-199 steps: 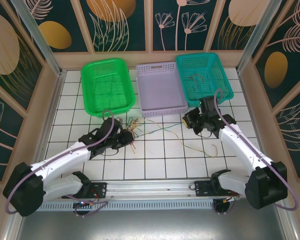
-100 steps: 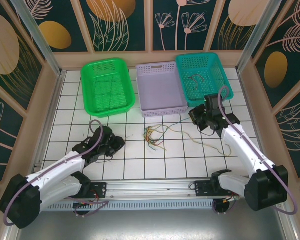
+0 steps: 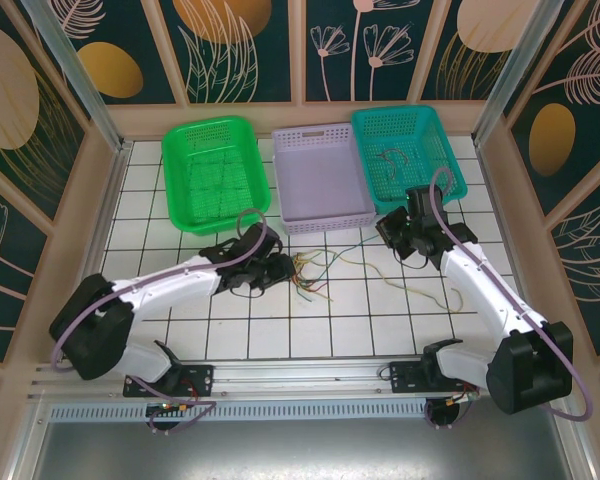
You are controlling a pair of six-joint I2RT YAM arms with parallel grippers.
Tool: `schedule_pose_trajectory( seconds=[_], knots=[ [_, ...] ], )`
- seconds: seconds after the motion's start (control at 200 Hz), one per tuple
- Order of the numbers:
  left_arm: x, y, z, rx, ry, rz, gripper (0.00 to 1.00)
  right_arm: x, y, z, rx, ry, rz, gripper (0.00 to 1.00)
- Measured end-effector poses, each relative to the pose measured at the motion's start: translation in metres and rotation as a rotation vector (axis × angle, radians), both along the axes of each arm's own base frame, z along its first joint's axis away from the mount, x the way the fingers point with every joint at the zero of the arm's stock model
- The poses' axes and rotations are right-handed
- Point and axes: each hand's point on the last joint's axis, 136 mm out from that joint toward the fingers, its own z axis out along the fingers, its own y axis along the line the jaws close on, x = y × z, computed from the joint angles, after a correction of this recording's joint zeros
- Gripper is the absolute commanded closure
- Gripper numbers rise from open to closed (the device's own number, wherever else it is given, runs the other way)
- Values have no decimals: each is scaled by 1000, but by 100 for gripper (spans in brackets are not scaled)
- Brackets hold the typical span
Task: Untangle the cables
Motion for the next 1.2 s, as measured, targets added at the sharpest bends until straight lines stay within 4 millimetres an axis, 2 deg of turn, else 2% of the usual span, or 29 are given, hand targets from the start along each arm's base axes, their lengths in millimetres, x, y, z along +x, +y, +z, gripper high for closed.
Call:
schedule_pose_trajectory(
  seconds=[0.185, 0.29, 0.676, 0.871, 0.996, 1.096, 1.201],
  knots=[
    [-4, -16, -20, 69, 51, -51, 62, 0, 0, 0, 3, 1, -3, 100],
    [-12, -16, -34, 105, 86, -69, 62, 0, 0, 0, 5, 1, -5, 100],
    [-9, -23, -55, 135, 113, -76, 75, -2, -1, -4, 4, 12, -7, 100],
    [-6, -26, -56, 126, 104, -75, 85, -3, 0, -5, 9, 12, -5, 100],
    [0, -32, -53, 116, 91, -74, 87, -3, 1, -4, 11, 10, -4, 100],
    [2, -32, -53, 121, 84, -71, 100, -3, 0, -4, 11, 10, -4, 100],
    [4, -30, -53, 132, 71, -60, 100, -3, 0, -3, 11, 6, -5, 100]
  ],
)
